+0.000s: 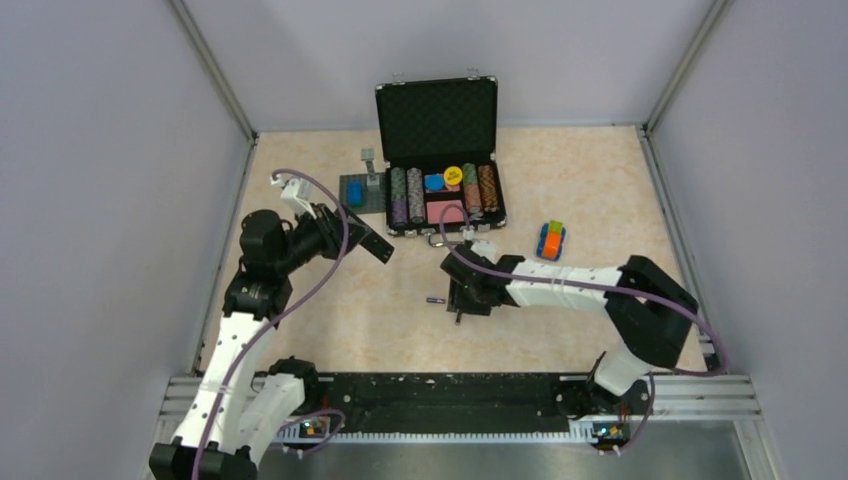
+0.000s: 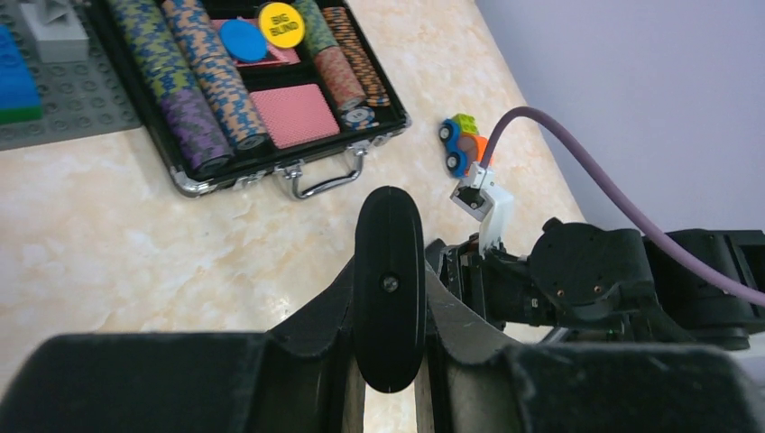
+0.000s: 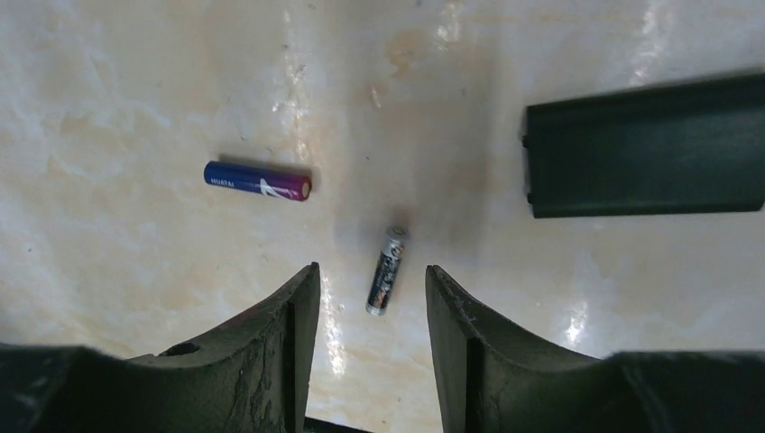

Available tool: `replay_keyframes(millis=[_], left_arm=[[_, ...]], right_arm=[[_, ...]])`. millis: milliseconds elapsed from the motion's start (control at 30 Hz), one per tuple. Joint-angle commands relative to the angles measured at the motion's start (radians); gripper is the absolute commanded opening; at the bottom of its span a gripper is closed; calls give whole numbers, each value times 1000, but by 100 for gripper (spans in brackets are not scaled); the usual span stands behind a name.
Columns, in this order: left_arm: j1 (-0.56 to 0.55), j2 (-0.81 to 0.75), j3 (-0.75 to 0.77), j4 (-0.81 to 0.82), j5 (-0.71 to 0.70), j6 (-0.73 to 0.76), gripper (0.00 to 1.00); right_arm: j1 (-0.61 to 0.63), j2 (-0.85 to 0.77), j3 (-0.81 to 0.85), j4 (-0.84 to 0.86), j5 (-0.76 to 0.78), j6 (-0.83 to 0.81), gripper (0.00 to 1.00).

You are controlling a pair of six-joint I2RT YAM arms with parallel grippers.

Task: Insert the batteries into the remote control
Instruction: Pick up the battery from the center of the board.

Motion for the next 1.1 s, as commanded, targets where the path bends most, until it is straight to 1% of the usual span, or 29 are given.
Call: replay_keyframes(millis=[0,100,200,367,533,700,733,800,933,1000,1067], left_arm=[[-2,-51,-29,8,-106,-9,0],[-1,-74,-34,-14,-137,-9,0],[-1,-93,-35,-29,-163,-9,0],[-1,-103,-38,-33,-190,-6,0],[-1,-99,-42,-25,-201,-6,0],[-1,-94,-44,-21,-194,-7,0],[-1,-92,-46,-21,-191,-8,0],[-1,-87,-49,-15,-169,-11,0],[-1,-63,-49,16,-82,-36,0],[-1,-43,-38,42,-4,-64,0],[-3,-12,-33,106,105,-104,0]], right_arm=[[39,110,150,-78,91,18,46],[48,160,206,-152,134,44,46],[51,182,225,-214,158,66,45],[58,200,228,-241,159,69,38],[76,225,237,-242,147,60,25],[79,222,230,-241,141,64,3],[79,213,230,-238,145,60,0],[80,178,229,-221,170,40,0],[79,51,241,-183,230,-38,0],[79,-26,257,-174,271,-103,0],[80,-109,277,-152,301,-180,0]])
